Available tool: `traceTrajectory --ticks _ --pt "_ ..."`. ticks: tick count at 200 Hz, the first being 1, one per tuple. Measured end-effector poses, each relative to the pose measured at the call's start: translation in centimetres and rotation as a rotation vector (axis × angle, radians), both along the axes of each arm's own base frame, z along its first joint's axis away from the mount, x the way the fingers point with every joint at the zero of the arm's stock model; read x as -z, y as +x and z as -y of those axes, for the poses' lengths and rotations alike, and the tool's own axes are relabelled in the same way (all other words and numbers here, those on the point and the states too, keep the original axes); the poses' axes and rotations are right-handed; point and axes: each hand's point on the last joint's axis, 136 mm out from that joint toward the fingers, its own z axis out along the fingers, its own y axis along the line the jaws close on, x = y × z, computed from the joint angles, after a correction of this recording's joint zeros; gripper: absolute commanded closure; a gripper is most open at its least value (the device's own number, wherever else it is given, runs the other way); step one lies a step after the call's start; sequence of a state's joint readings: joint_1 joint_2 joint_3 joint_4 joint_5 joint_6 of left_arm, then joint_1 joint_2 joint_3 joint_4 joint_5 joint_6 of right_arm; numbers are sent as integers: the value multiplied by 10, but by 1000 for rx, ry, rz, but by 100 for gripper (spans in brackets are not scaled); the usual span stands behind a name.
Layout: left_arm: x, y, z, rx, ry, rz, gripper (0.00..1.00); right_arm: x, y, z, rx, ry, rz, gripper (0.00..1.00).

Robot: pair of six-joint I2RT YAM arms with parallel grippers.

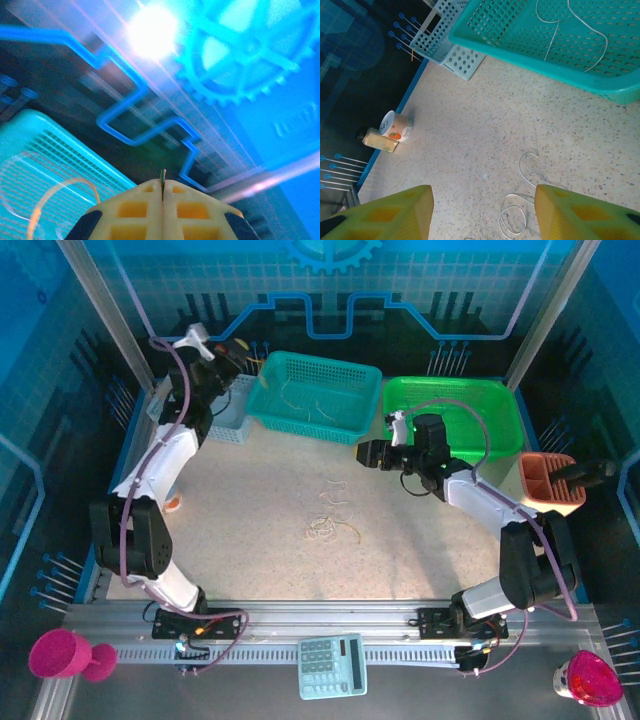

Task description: Untangle the cables

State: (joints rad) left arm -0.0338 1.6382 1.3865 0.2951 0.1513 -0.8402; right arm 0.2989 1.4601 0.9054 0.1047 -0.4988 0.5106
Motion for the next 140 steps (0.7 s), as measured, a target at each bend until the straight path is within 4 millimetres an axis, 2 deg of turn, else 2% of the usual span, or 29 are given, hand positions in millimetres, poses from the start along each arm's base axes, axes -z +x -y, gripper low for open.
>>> traceTrajectory --ticks 22,33,68,92,128,140 --pt "21 12 -44 -127 34 -52 100 3 -3 1 -4 0 -20 43" --pt "37 19 -64 -181 47 -93 100 3 -4 2 -3 -2 -27 43" --pt "89 39 -111 -281 77 -223 100 -3 -10 5 -6 -9 -22 43" --pt "112 49 -128 -305 113 -290 100 -15 -16 7 -5 -6 5 43" --pt "125 64 -133 -302 150 -323 100 -18 -28 10 6 -16 28 43" --pt "126 73 -135 -300 154 -325 96 -15 -33 8 5 -24 27 43"
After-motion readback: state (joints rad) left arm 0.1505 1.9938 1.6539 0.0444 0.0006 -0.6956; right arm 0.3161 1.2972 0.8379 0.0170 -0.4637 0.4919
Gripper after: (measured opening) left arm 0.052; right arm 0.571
